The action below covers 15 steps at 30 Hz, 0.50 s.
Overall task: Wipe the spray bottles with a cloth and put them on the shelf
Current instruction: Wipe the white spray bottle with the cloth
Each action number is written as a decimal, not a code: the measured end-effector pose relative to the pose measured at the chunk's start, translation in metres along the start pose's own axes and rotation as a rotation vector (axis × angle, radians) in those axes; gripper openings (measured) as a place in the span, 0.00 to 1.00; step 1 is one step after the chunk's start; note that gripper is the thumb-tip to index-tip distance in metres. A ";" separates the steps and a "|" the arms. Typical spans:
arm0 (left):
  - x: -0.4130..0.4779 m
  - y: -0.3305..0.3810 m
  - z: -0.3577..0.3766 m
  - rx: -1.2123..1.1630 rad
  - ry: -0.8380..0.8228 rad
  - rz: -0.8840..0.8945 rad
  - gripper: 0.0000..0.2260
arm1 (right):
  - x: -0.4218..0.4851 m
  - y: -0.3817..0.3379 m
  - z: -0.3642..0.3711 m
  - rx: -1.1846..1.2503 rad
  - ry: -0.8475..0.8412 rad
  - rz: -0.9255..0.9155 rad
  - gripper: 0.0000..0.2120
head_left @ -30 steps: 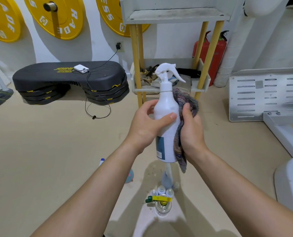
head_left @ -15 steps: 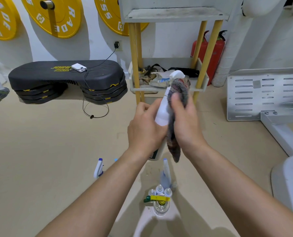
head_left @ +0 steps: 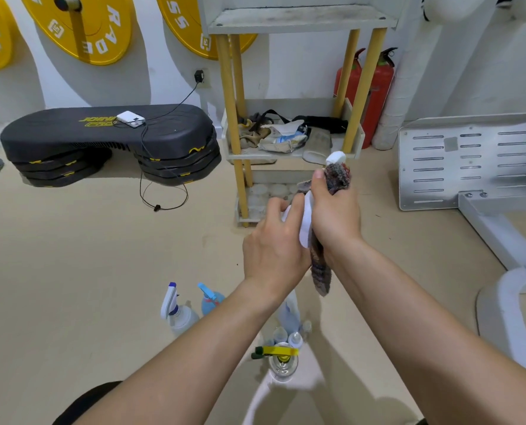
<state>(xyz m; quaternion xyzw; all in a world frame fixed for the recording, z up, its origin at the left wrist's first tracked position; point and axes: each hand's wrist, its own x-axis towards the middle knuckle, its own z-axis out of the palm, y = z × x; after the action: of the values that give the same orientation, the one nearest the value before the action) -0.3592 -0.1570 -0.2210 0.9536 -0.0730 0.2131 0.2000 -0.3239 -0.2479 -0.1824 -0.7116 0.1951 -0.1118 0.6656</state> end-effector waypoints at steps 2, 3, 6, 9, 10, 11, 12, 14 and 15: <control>0.004 -0.004 0.000 -0.051 0.017 -0.019 0.24 | 0.003 0.003 -0.004 0.100 -0.093 -0.027 0.16; 0.006 -0.006 -0.001 -0.098 0.021 -0.028 0.23 | 0.004 0.003 -0.007 0.164 -0.152 -0.021 0.14; 0.010 -0.012 -0.008 -0.283 -0.010 -0.009 0.24 | 0.008 0.001 -0.018 0.309 -0.251 0.028 0.14; 0.013 -0.015 -0.015 -0.412 -0.074 0.017 0.30 | 0.009 -0.002 -0.023 0.379 -0.313 0.085 0.18; 0.014 -0.016 -0.017 -0.424 -0.077 0.017 0.31 | 0.008 -0.001 -0.022 0.355 -0.310 0.108 0.20; 0.015 -0.016 -0.017 -0.424 -0.076 0.010 0.32 | 0.005 -0.003 -0.019 0.289 -0.296 0.115 0.22; 0.014 -0.014 -0.017 -0.410 -0.073 0.002 0.30 | 0.002 -0.003 -0.016 0.182 -0.281 0.110 0.25; 0.011 -0.012 -0.015 -0.341 -0.069 -0.011 0.27 | -0.003 0.000 -0.008 -0.062 -0.257 0.018 0.32; 0.010 -0.012 -0.014 -0.301 -0.072 -0.016 0.26 | -0.006 0.001 -0.005 -0.127 -0.262 -0.040 0.36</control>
<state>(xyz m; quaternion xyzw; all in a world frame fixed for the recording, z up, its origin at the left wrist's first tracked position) -0.3524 -0.1411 -0.2090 0.9204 -0.1035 0.1636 0.3396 -0.3319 -0.2498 -0.1827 -0.7645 0.0991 -0.0185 0.6367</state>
